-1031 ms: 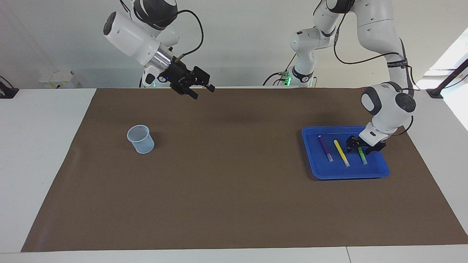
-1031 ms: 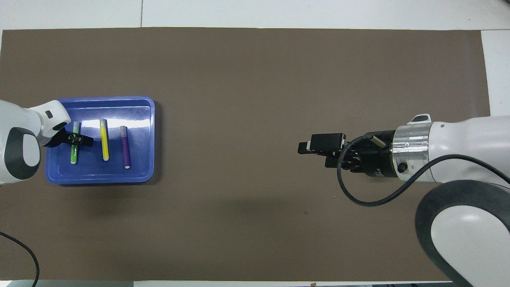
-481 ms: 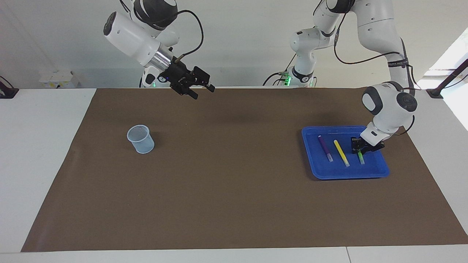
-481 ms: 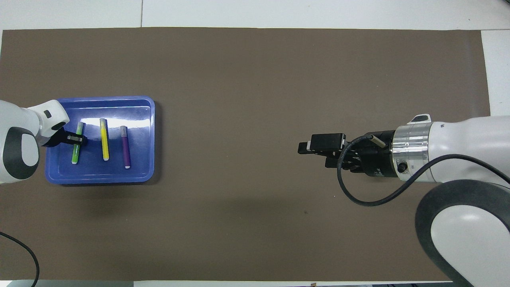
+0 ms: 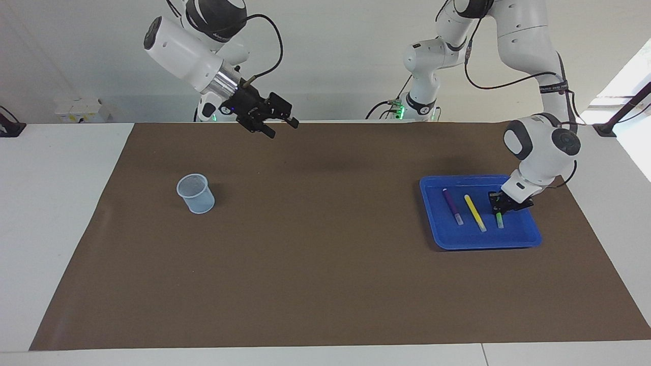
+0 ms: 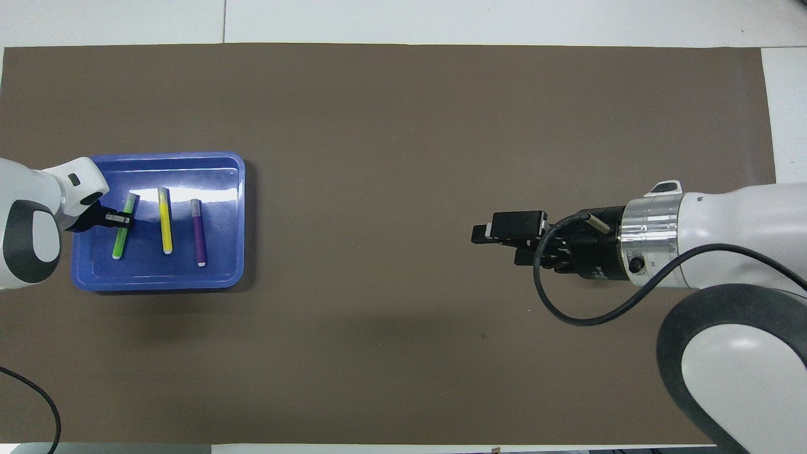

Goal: Transfer and insert pens with both arms
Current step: 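Close the left gripper on the green pen in the tray, then lift the green pen with the left gripper toward the right gripper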

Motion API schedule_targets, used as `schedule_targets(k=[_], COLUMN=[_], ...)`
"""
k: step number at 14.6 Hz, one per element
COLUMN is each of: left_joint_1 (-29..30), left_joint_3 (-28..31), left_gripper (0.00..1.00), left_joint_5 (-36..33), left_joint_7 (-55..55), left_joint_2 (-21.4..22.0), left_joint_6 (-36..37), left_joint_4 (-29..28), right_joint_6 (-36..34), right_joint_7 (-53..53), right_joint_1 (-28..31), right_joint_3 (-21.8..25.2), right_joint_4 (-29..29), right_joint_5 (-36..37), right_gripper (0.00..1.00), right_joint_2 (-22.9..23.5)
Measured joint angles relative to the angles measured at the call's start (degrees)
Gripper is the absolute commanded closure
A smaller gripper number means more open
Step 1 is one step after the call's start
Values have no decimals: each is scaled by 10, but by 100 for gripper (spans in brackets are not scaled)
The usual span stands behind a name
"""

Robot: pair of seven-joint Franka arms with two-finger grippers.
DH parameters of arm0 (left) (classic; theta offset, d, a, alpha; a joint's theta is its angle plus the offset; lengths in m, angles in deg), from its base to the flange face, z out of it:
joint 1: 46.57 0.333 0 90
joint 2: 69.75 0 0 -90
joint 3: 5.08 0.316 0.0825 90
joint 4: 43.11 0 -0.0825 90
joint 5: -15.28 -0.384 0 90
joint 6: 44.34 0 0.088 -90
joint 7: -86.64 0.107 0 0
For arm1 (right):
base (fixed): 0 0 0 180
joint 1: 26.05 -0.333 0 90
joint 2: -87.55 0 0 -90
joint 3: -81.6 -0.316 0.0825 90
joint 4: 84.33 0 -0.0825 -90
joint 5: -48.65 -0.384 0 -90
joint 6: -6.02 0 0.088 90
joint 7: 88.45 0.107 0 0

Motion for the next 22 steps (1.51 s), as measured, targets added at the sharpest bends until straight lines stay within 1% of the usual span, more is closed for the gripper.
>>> schedule_targets(k=[2,5,8,11,14,16,19,21,22], left_joint_1=[0,-1,-21,-62,-99,-124,-174,-206,-215], left_joint_3=[1,-1,-7,-10,-12,-12,-13,-14,-14], left_gripper=[100,100,100,100,100,100,100,100,100], left_joint_5=[0,0,1,23,81,123,182,235,257], left_joint_7=[-3,-53,-163,-329,-472,-577,-761,-868,-904], left_joint_2=[-1,0,7,27,61,83,102,107,107], left_joint_6=[36,153,271,352,402,422,424,424,422], left_joint_4=[20,92,162,198,202,202,202,201,198], right_joint_6=[0,0,0,1,20,28,38,66,86], right_joint_7=[0,1,28,42,58,62,65,98,119], right_joint_1=[0,0,0,-10,-15,-15,-16,-27,-38], right_joint_3=[0,0,0,-1,-18,-25,-30,-42,-47], right_joint_4=[0,0,2,10,13,14,16,16,17], right_joint_5=[-1,-34,-55,-77,-80,-80,-80,-80,-80], right_gripper=[0,0,0,0,0,0,0,0,0], right_joint_2=[0,0,0,-1,-1,-1,-2,-2,-2])
